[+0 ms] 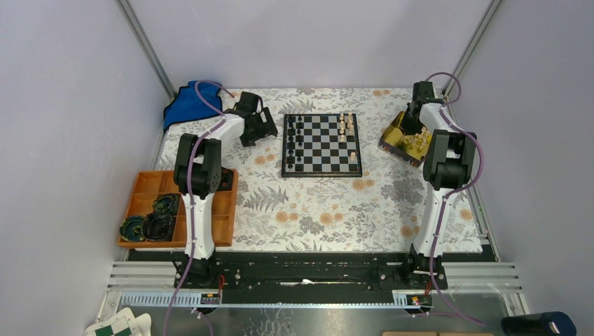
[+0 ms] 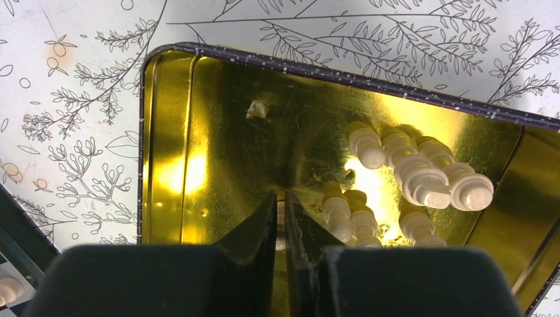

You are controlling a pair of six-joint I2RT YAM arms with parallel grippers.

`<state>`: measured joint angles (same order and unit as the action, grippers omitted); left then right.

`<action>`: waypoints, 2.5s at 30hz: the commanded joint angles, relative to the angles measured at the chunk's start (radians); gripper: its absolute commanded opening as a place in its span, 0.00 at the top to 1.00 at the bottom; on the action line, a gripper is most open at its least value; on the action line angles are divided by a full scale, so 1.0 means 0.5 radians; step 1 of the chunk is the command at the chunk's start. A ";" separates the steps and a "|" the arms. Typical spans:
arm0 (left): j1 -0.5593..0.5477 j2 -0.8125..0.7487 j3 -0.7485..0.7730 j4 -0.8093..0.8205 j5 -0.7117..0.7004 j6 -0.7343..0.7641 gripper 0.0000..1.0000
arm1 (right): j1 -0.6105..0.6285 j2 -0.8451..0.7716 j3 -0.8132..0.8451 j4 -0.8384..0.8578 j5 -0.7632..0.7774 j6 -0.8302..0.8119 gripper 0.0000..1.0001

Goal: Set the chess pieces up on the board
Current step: Pick up the chess piece from the storage box.

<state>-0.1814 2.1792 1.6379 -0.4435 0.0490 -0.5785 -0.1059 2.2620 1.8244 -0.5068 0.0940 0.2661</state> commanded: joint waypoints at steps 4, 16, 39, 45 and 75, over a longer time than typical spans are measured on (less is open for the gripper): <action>0.019 0.084 -0.038 -0.037 0.009 0.000 0.01 | -0.003 -0.044 -0.004 -0.028 -0.038 -0.029 0.79; 0.019 0.067 -0.052 -0.035 0.006 0.001 0.01 | 0.000 -0.048 0.012 -0.051 -0.073 -0.039 0.63; 0.013 0.011 -0.098 -0.018 0.013 0.000 0.01 | 0.006 -0.130 -0.056 -0.035 -0.115 -0.054 0.83; 0.013 0.000 -0.101 -0.018 0.015 -0.001 0.01 | 0.009 -0.161 -0.055 -0.039 -0.101 -0.068 0.96; -0.048 -0.116 -0.180 0.007 -0.019 -0.009 0.01 | 0.697 -0.471 0.084 -0.173 0.021 -0.188 1.00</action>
<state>-0.1978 2.1380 1.5703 -0.4076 0.0444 -0.5785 0.1867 2.0651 1.8183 -0.5610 0.0792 0.1974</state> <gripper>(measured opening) 0.987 0.125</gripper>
